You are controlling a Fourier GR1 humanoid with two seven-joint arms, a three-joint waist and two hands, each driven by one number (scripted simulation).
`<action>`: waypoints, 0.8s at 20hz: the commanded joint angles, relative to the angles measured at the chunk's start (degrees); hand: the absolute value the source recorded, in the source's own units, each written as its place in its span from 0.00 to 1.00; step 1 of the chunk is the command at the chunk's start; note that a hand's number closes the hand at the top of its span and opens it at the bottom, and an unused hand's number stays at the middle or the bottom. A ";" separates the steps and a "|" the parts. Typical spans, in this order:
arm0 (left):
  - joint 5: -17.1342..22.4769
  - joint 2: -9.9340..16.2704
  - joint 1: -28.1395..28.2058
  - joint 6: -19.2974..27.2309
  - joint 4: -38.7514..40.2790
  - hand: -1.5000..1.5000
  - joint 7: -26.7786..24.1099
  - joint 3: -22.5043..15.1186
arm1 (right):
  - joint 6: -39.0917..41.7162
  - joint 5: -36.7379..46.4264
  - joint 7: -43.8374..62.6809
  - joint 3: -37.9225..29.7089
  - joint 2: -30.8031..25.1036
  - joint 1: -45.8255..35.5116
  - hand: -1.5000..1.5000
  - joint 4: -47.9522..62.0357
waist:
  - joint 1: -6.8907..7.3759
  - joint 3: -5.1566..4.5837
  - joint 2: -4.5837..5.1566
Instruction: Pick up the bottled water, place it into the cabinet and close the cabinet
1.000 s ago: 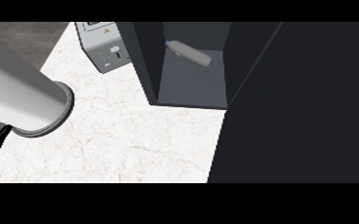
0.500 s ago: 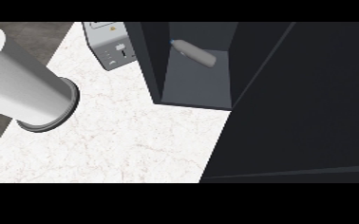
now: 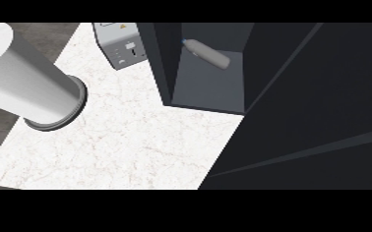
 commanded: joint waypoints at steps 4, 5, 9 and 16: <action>1.83 1.39 1.44 -4.88 0.46 0.00 -0.81 3.15 | -6.75 -4.23 11.23 5.52 11.41 -14.37 1.00 9.19 | 1.87 0.28 0.73; 1.67 1.40 2.41 -4.98 1.17 0.00 -0.67 3.37 | -6.29 -5.61 11.80 5.20 12.95 -17.10 1.00 11.39 | 2.13 0.37 0.85; 4.46 1.67 4.38 -7.27 2.37 0.00 -0.70 6.67 | -8.53 -14.30 12.35 3.54 13.93 -30.11 1.00 18.13 | 0.40 0.77 0.81; 1.09 -1.67 9.41 -13.40 6.31 0.00 -4.37 10.29 | -15.51 -24.24 11.06 -3.09 14.15 -44.95 1.00 34.92 | -2.96 0.95 0.82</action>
